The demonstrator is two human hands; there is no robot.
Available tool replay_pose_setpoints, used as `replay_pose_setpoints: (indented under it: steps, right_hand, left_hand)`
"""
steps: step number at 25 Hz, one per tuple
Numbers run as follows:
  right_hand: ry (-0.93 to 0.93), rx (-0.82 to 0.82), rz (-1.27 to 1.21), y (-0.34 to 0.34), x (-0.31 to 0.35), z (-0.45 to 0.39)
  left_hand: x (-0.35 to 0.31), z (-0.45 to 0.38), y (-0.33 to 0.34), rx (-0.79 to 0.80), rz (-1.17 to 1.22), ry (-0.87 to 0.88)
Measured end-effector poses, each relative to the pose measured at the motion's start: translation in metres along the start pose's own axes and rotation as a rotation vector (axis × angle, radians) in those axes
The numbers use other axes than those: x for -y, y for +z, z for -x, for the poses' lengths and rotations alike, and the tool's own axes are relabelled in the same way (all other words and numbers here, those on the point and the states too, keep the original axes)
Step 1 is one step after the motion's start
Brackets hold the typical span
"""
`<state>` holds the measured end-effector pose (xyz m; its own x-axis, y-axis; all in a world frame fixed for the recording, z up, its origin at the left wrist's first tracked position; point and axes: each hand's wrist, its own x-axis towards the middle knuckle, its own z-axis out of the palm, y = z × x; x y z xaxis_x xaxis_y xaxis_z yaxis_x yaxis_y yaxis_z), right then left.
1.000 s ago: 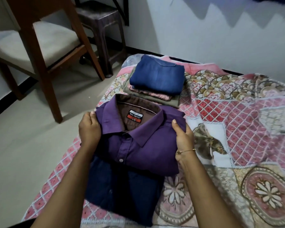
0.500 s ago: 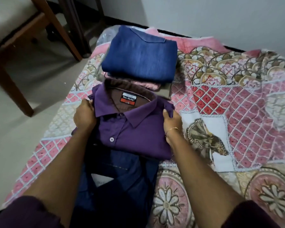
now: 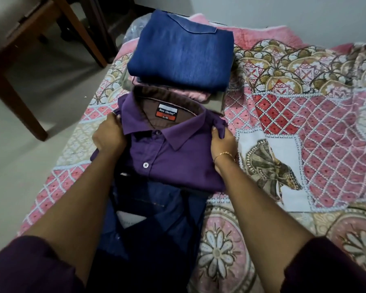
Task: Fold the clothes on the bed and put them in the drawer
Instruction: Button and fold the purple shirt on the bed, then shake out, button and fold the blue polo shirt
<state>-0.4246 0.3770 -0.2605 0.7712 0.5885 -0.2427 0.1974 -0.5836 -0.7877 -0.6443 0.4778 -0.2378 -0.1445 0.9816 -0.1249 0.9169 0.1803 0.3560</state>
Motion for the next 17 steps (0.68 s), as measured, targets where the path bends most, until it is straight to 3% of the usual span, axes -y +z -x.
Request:
replay_pose_setpoints:
  steps: [4, 8, 12, 17]
  right_hand:
    - [0.114, 0.059, -0.008, -0.009, 0.006, 0.008]
    - [0.134, 0.016, 0.145, -0.032, 0.014, 0.056]
    - [-0.111, 0.018, 0.263, -0.097, 0.029, 0.111]
    - [-0.378, -0.107, 0.294, -0.258, 0.065, 0.156]
  left_hand:
    - [-0.008, 0.029, -0.027, -0.169, 0.051, -0.086]
    - [-0.013, 0.084, -0.056, -0.251, 0.12, 0.039]
    - [-0.047, 0.145, -0.095, -0.257, 0.168, 0.164]
    - [-0.142, 0.264, -0.162, -0.337, 0.275, 0.464]
